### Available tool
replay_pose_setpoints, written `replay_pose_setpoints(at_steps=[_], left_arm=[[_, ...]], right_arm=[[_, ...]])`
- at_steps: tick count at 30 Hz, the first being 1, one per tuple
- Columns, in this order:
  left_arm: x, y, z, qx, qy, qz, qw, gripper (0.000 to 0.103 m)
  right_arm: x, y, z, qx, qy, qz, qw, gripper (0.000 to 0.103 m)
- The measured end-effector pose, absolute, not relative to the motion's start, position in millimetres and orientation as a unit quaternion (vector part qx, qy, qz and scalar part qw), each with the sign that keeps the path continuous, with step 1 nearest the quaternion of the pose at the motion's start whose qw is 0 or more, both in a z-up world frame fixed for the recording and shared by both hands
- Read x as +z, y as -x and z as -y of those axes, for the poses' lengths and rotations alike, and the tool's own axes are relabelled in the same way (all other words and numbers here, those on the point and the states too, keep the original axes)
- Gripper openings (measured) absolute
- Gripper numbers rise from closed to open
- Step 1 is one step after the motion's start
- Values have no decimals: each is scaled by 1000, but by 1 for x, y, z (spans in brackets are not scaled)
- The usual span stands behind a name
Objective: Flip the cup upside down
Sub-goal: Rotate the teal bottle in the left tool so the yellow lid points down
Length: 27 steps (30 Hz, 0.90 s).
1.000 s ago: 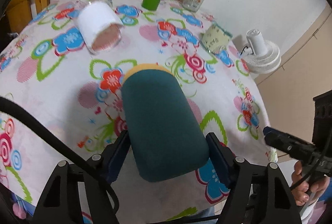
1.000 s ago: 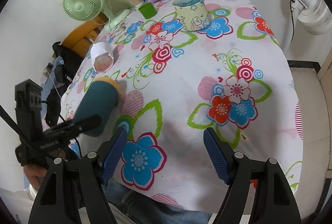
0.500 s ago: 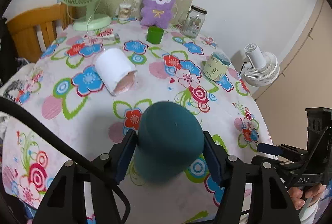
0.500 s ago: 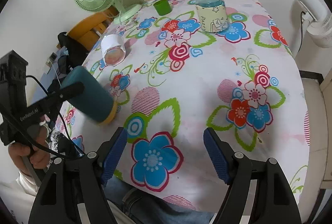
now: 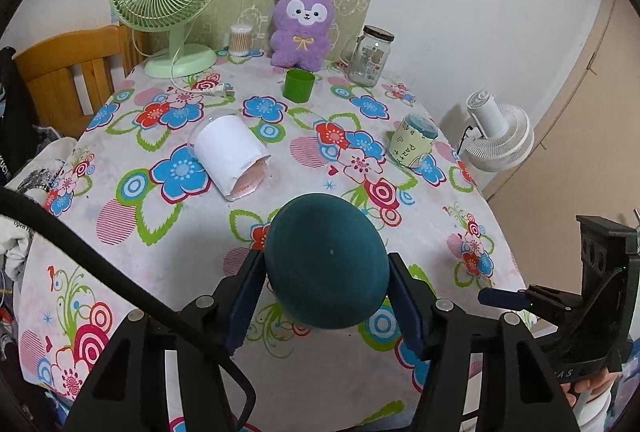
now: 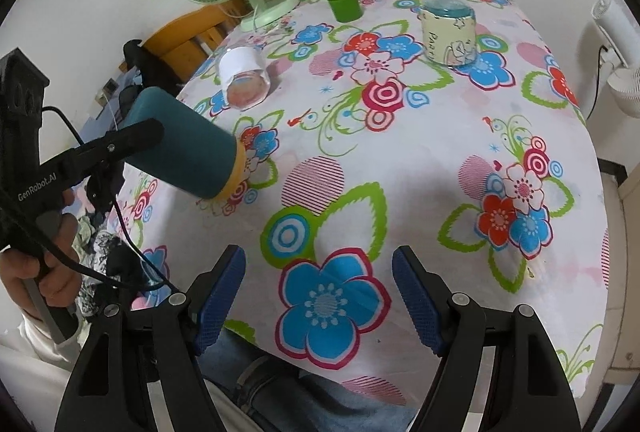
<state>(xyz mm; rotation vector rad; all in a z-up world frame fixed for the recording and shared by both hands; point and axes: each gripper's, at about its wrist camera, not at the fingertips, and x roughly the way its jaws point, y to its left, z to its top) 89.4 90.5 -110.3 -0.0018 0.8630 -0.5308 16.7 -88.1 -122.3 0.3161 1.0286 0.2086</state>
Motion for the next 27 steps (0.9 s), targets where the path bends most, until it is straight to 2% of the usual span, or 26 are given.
replay_pose_setpoints(at_steps=[16, 21, 27], left_arm=[[-134, -91, -77, -254, -26, -445, 858, 63], [-138, -91, -71, -254, -39, -454, 853, 77], [-136, -89, -67, -251, -46, -457, 852, 83]], right_arm=[[-123, -21, 75, 104, -133, -486, 858, 78], [-124, -23, 74, 107, -131, -487, 857, 78], [-120, -23, 73, 105, -126, -485, 859, 78]])
